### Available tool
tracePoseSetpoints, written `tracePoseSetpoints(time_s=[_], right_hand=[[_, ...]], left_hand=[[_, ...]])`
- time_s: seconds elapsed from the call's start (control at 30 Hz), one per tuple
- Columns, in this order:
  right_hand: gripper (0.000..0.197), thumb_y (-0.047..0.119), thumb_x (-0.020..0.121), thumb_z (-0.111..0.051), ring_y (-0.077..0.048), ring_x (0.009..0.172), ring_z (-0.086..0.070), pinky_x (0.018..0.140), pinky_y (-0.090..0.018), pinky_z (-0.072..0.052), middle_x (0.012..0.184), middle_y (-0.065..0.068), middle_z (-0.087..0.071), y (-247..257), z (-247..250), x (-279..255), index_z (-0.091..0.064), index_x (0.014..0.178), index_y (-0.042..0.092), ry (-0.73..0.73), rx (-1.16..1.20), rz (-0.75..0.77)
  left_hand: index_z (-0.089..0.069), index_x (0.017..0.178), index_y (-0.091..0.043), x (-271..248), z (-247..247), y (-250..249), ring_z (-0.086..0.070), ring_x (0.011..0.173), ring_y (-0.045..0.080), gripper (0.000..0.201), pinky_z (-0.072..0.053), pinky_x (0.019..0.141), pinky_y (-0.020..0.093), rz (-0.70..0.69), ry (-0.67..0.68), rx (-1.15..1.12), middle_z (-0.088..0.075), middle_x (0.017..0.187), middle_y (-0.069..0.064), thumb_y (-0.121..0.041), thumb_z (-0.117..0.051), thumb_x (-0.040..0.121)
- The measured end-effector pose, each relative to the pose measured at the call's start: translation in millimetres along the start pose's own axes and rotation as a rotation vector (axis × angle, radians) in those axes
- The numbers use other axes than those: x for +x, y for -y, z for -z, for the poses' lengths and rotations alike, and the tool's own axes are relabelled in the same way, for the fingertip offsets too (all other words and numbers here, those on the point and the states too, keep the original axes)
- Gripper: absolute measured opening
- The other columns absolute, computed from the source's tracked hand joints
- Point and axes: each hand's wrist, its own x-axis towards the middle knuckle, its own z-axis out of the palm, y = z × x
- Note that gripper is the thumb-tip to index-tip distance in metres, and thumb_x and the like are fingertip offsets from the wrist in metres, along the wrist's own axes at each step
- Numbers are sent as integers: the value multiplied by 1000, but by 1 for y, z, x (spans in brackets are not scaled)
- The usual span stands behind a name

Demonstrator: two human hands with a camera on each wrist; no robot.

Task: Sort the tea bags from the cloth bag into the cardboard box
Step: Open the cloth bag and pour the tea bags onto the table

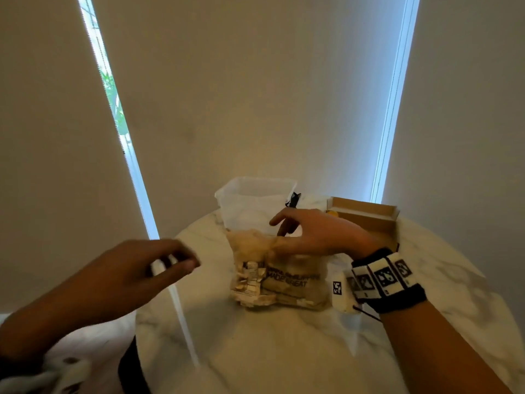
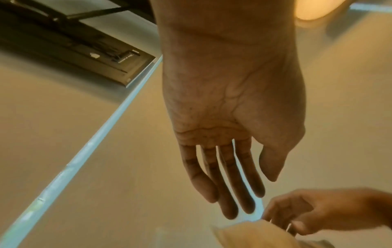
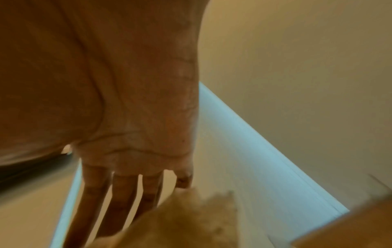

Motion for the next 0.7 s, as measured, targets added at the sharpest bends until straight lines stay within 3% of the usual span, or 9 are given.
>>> tracePoseSetpoints(time_s=[0.1, 0.17, 0.27, 0.33, 0.43, 0.5, 0.57, 0.63, 0.7], right_hand=[[55, 69, 88, -71, 1, 104, -63, 97, -30, -56, 112, 21, -69, -25, -3, -4, -65, 130, 35, -261, 150, -94], [47, 69, 91, -67, -2, 97, -65, 89, -32, -59, 105, 16, -70, -38, -8, -6, -70, 118, 31, -363, 173, -197], [61, 80, 93, -51, -10, 79, -68, 73, -32, -58, 84, 5, -71, -54, -17, -11, -70, 91, 22, -345, 72, -331], [80, 85, 93, -37, -18, 68, -72, 66, -35, -60, 75, -4, -74, -63, -24, -12, -73, 90, 14, -259, 62, -413], [87, 87, 94, -29, -14, 54, -68, 55, -29, -55, 70, -3, -75, -70, -32, -2, -75, 95, 13, -147, 173, -448], [80, 84, 93, -42, -15, 61, -69, 62, -32, -58, 73, -3, -75, -71, -37, 4, -74, 91, 10, -194, 270, -448], [61, 77, 92, -58, -14, 80, -71, 75, -34, -60, 89, 1, -74, -72, -39, 7, -71, 96, 17, -313, 296, -414], [51, 72, 89, -67, -14, 98, -69, 87, -41, -62, 106, 5, -73, -73, -40, 7, -69, 108, 25, -459, 379, -361], [46, 69, 88, -70, -12, 106, -69, 92, -44, -62, 113, 9, -74, -73, -39, 4, -69, 113, 30, -600, 459, -297]], left_hand=[[-65, 118, -45, 56, -36, -15, -67, 100, -4, 33, -54, 75, 22, -12, -88, -123, -70, 109, -27, -66, -54, 95], [-58, 134, -35, 89, -65, -5, -65, 101, -1, 57, -54, 83, 26, 88, -71, -145, -66, 121, -20, -74, -47, 94], [-47, 150, -17, 120, -97, 7, -61, 110, 14, 96, -49, 91, 33, 288, 52, -215, -62, 140, 2, -88, -30, 88], [-47, 147, -10, 131, -107, 11, -64, 112, 23, 110, -53, 92, 39, 381, 127, -252, -62, 140, 9, -96, -26, 82], [-68, 113, -6, 138, -108, 13, -71, 102, 26, 97, -63, 88, 43, 404, 167, -351, -74, 112, 10, -91, -33, 83], [-74, 96, -10, 141, -109, 14, -73, 97, 23, 75, -64, 88, 43, 373, 141, -424, -77, 97, 6, -79, -46, 89], [-71, 98, -14, 142, -109, 20, -74, 94, 22, 61, -63, 89, 46, 342, 49, -464, -77, 95, 4, -74, -60, 90], [-70, 106, -21, 143, -106, 22, -75, 94, 20, 63, -63, 90, 49, 282, -34, -474, -77, 99, 0, -79, -67, 82], [-69, 110, -25, 146, -103, 17, -73, 97, 15, 50, -61, 90, 43, 191, -150, -494, -76, 103, -5, -69, -71, 86]])
